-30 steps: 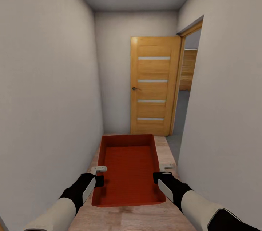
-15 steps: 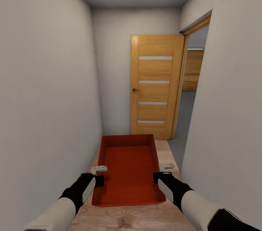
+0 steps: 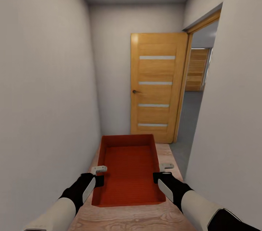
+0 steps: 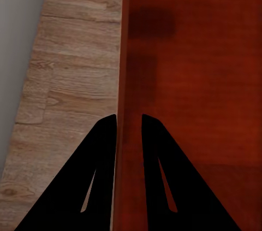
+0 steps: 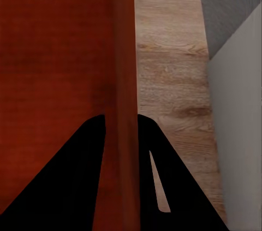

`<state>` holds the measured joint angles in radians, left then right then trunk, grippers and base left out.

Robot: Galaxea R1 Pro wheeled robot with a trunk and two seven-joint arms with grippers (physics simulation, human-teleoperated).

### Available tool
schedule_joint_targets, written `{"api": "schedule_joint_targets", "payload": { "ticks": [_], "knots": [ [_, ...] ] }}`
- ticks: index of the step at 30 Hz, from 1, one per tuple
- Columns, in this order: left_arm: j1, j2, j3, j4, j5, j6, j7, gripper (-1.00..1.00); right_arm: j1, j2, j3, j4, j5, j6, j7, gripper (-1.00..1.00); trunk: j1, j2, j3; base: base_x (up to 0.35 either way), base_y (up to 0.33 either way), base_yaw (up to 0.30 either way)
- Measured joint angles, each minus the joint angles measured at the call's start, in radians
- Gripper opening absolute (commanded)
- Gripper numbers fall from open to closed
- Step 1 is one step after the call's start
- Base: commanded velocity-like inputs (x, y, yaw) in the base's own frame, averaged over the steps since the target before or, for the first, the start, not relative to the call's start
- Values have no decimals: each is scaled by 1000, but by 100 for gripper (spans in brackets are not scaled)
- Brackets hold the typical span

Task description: Move the two storage containers from the living room to the garage. In the garage, place one container on the floor and stack the other container on top of it (either order is fine).

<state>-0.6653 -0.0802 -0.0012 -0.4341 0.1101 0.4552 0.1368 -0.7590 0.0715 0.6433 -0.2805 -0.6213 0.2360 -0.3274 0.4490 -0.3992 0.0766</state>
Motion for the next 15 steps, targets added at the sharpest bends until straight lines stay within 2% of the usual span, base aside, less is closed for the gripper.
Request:
{"api": "schedule_joint_targets", "payload": {
  "ticks": [15],
  "knots": [
    [0, 0, 0, 0, 0, 0, 0, -100, 0, 0, 0, 0, 0, 0, 0, -100, 0, 0, 0, 325, 0, 0]
  ]
}}
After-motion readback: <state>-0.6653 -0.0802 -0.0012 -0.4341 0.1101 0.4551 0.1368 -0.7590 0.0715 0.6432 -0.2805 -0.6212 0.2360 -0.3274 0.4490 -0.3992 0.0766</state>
